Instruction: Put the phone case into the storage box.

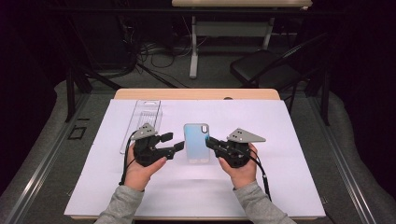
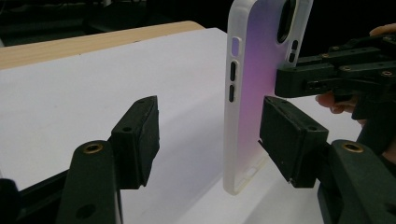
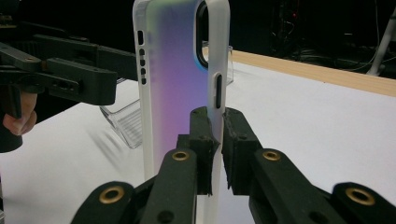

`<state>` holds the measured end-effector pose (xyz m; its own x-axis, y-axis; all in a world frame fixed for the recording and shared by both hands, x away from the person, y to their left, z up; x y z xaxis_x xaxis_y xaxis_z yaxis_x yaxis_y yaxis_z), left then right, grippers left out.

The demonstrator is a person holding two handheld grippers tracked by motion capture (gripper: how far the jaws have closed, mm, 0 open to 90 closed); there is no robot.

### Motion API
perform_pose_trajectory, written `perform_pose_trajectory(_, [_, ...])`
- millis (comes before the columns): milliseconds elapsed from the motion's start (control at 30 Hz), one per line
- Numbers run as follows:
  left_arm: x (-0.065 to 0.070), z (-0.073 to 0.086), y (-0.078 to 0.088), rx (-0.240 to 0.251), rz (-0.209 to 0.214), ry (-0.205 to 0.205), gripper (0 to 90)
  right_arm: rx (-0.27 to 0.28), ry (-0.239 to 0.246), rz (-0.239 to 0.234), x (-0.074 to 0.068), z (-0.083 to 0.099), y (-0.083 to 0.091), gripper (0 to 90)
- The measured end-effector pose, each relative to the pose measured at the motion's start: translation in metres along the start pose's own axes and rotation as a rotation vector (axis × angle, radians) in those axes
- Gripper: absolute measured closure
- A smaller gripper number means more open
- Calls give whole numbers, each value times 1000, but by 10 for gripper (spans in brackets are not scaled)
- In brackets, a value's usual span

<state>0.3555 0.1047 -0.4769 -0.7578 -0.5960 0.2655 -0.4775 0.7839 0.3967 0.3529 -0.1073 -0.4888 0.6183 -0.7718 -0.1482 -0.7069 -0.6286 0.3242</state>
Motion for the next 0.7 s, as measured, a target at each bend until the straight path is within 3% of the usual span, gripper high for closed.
perform_pose_trajectory(233, [2, -1, 1, 5, 8, -4, 408, 6, 1, -1, -2, 0, 0, 833])
perform_pose_trajectory(700, [5, -2, 4, 21, 21, 28, 454, 8, 2, -4, -8, 4, -2, 833])
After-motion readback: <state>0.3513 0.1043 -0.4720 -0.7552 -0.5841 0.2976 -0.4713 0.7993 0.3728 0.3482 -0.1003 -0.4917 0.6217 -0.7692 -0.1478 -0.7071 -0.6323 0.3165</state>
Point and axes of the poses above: each handheld gripper's, and its own axes: y roughly backward along the jaws, z roughly out of its underside, x roughly to its right, the point moved 5 cm from there along -y, roughly forward along the jaws, and after that the axes turned 5 degrees about z, right-handed, at the moved point
